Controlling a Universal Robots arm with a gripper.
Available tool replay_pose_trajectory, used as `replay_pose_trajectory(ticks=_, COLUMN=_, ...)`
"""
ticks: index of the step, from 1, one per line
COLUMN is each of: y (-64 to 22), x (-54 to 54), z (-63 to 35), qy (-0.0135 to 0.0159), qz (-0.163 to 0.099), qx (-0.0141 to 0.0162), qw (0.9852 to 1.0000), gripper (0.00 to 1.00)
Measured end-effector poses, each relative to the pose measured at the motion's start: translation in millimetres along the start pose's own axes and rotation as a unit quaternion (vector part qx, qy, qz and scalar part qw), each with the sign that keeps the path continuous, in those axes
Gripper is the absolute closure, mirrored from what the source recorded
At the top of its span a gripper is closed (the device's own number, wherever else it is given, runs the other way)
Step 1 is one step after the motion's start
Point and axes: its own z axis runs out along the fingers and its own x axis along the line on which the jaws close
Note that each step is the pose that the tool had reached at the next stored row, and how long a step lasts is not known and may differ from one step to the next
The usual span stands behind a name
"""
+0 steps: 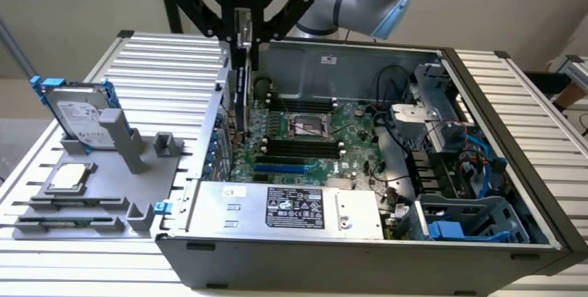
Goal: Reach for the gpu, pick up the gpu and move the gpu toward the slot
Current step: 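Pick up the gpu and move the gpu toward the slot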
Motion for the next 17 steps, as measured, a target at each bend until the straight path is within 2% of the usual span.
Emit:
replay_pose_trajectory(ticks=9, y=3.3, x=-41.4, z=9.3, qy=0.0, qz=0.0, qx=0.0002, qw=1.0, gripper=0.73)
replay_pose_trajectory(ticks=14, y=12.1, x=-63.9, z=18.6, qy=0.0001, qz=0.0, qx=0.001, qw=1.0, gripper=0.73)
replay_pose_trajectory(ticks=17, y=20.3, x=-72.6, z=24.4, qy=0.0001, qz=0.0, qx=0.0016, qw=1.0, gripper=0.73)
